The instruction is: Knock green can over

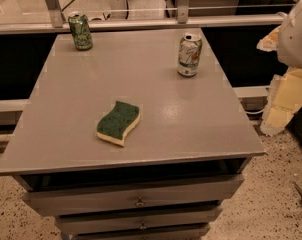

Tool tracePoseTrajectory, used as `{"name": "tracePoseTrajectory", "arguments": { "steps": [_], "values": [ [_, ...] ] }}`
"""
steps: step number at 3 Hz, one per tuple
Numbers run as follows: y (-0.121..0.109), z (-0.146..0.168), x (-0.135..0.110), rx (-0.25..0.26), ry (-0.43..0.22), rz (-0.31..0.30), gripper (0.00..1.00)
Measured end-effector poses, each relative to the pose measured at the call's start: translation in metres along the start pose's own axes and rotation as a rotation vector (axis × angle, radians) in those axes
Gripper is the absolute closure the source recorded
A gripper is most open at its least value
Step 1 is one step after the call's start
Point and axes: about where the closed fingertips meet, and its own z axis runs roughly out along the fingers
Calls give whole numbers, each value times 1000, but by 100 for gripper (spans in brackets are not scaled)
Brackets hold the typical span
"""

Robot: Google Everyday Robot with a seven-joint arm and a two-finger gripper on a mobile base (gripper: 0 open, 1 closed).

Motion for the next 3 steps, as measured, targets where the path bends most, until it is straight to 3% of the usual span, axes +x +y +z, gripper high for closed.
{"name": "tracePoseTrajectory", "arguments": {
  "steps": [2,3],
  "values": [
    [-5,8,-11,11,-8,-36,0],
    [-29,33,-47,42,-57,-103,0]
  ]
}}
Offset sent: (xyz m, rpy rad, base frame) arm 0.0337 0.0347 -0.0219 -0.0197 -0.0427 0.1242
